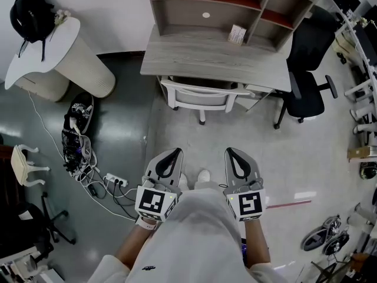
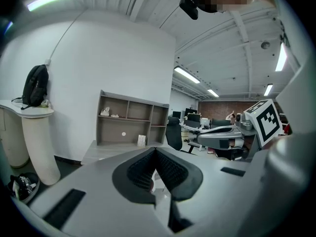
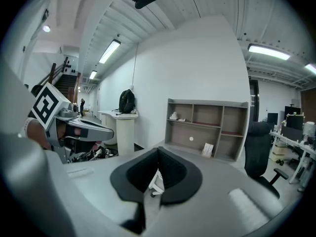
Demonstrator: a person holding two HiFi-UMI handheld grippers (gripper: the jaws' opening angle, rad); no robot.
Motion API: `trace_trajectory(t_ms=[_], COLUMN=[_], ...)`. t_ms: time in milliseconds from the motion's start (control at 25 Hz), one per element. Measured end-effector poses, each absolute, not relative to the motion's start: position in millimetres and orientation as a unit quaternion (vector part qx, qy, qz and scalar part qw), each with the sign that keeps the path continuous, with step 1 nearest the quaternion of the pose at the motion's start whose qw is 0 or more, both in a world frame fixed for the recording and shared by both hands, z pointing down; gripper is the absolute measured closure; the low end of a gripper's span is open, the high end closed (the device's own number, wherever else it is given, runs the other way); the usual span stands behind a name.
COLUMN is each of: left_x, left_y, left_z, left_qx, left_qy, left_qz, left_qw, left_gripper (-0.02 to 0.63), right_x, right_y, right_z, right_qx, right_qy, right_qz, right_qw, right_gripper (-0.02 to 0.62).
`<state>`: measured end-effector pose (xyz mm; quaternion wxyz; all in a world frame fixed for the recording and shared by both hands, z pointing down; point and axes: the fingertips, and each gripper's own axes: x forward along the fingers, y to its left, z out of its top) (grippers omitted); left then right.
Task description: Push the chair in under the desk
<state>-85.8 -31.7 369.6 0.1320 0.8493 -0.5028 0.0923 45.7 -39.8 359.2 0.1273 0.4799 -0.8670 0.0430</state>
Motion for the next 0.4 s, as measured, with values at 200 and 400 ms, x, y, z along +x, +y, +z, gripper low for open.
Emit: trace_trajectory(t_ms=[200,400], left_x=[-80,-73], left_y=[-28,-24], left_z=[369,370], left_qx=[0.852,0.853], left_qy=[-0.498,-0.495], left_qz=[0.096,0.097], left_qw=[0.132,0.133], left_gripper=[0.6,0.6], right_x=[49,51], right_y=[-36,-31], right_z=[360,357], right_qx=[0.48,0.473], right_qy=[-0.867,-0.875], right_qz=[0.052,0.064], right_qw=[0.12,0.08], right_gripper=[0.584,0.584])
